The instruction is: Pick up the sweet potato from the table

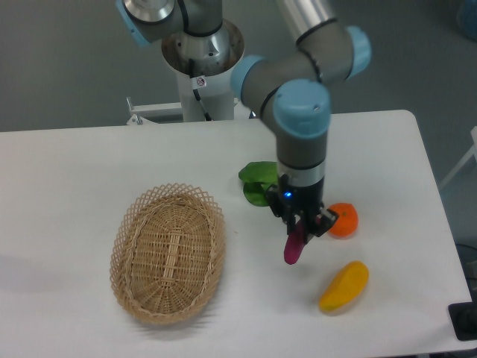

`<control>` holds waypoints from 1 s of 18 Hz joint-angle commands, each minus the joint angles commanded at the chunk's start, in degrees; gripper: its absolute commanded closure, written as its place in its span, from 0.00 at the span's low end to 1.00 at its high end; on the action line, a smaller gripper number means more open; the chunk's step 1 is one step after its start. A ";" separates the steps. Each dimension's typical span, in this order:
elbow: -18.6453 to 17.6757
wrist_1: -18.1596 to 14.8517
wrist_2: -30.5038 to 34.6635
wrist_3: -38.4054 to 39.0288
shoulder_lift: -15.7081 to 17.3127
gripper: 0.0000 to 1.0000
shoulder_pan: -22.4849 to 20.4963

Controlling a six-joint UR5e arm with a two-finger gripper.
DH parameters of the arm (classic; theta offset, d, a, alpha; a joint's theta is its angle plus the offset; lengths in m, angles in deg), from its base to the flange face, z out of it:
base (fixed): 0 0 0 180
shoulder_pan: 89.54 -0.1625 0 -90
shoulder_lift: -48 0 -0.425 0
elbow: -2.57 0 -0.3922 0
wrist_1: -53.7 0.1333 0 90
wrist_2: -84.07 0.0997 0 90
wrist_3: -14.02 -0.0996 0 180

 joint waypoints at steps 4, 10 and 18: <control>-0.43 -5.19 -2.19 -8.95 3.16 0.84 -5.80; -0.34 -6.25 -4.13 -11.87 4.13 0.84 -8.97; 0.27 -6.16 -4.04 -12.14 4.13 0.84 -9.06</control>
